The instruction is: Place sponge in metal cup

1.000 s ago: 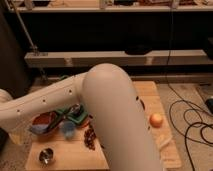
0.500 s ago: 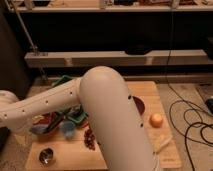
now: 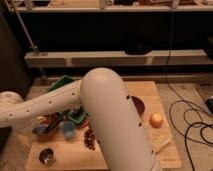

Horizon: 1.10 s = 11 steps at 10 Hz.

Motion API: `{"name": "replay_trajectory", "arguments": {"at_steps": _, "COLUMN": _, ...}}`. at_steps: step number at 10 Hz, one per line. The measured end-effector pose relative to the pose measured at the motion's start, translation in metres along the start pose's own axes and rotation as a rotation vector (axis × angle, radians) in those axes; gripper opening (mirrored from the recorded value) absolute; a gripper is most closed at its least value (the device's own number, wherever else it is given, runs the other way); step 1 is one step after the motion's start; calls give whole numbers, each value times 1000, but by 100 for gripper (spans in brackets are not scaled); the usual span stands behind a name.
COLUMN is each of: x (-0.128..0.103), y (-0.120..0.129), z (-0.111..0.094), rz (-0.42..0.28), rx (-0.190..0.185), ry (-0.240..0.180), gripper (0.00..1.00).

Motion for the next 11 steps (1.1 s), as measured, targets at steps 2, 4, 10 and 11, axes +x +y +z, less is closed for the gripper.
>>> {"name": "replay_trajectory", "arguments": {"at_steps": 2, "x": 2, "y": 2, "z": 5, "rz": -3, "rx": 3, "ry": 1, "gripper": 45}}
{"name": "replay_trajectory", "arguments": {"at_steps": 4, "x": 5, "y": 4, "z": 7, "rz": -12, "rx": -1, "ry": 4, "gripper": 23}}
{"name": "replay_trajectory", "arguments": {"at_steps": 10, "x": 10, "y": 22, "z": -63, "rz": 63, "rx": -66, "ry": 58, "gripper": 2}}
{"name": "replay_trajectory", "arguments": {"at_steps": 11, "x": 9, "y": 30, "z": -92, "rz": 95, "rx": -62, "ry": 88, "gripper": 2}}
